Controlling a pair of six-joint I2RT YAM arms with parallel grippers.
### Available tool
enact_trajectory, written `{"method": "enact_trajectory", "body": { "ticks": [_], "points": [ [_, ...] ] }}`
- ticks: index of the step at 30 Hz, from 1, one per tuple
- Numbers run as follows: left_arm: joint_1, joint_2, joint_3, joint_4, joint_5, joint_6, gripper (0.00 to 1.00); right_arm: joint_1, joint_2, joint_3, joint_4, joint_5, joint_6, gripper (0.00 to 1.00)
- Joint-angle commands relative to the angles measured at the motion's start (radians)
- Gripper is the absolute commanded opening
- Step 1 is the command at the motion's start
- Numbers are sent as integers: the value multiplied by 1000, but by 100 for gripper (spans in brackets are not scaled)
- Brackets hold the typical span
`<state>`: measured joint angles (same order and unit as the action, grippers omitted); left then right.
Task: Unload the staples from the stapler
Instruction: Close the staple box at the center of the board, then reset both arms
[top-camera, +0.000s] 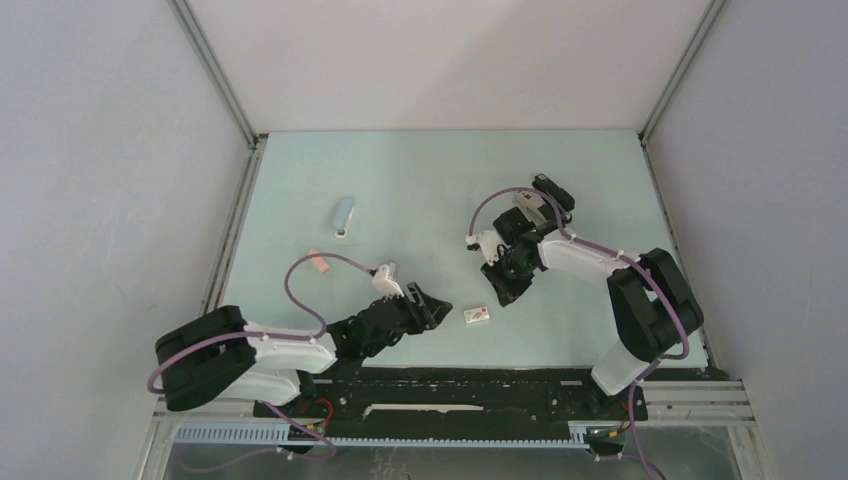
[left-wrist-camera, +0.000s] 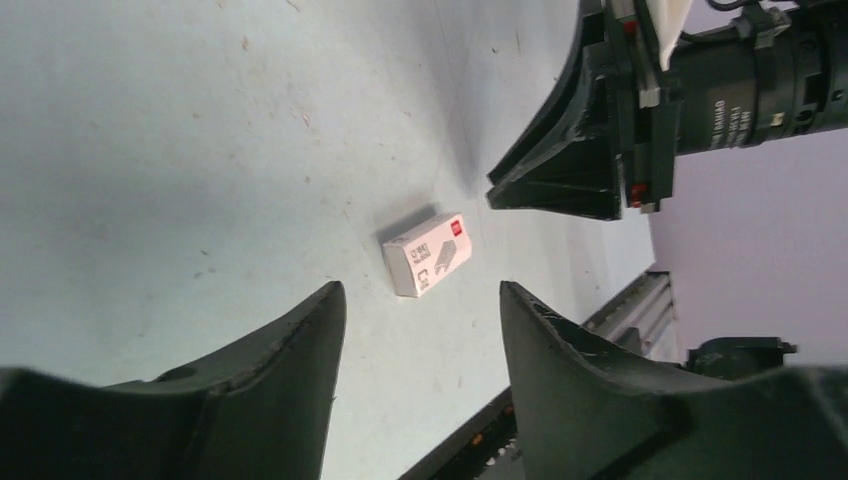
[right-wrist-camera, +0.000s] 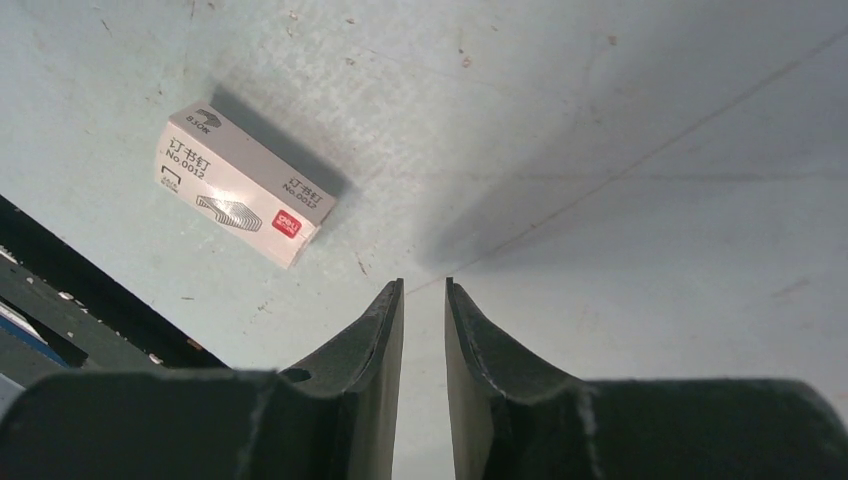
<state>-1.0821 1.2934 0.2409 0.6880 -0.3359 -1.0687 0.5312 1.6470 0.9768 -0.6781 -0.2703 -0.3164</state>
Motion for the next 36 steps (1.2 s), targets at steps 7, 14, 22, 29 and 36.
{"method": "enact_trajectory", "body": {
  "ticks": [7, 14, 22, 29, 36],
  "points": [
    [14, -284, 13, -380, -178, 167, 85, -92, -173, 5, -31, -45, -40, 31],
    [27, -469, 5, -516, -236, 245, 94, -169, -293, 5, -41, -116, -67, 31],
    [88, -641, -6, -594, -207, 317, 100, -270, -442, 5, -41, -204, -85, 33],
    [197, -800, 4, -659, -110, 375, 100, -359, -567, 4, -25, -288, -85, 39],
    [288, -923, 46, -775, -57, 427, 100, -415, -662, 5, 7, -352, -71, 53]
  ]
}}
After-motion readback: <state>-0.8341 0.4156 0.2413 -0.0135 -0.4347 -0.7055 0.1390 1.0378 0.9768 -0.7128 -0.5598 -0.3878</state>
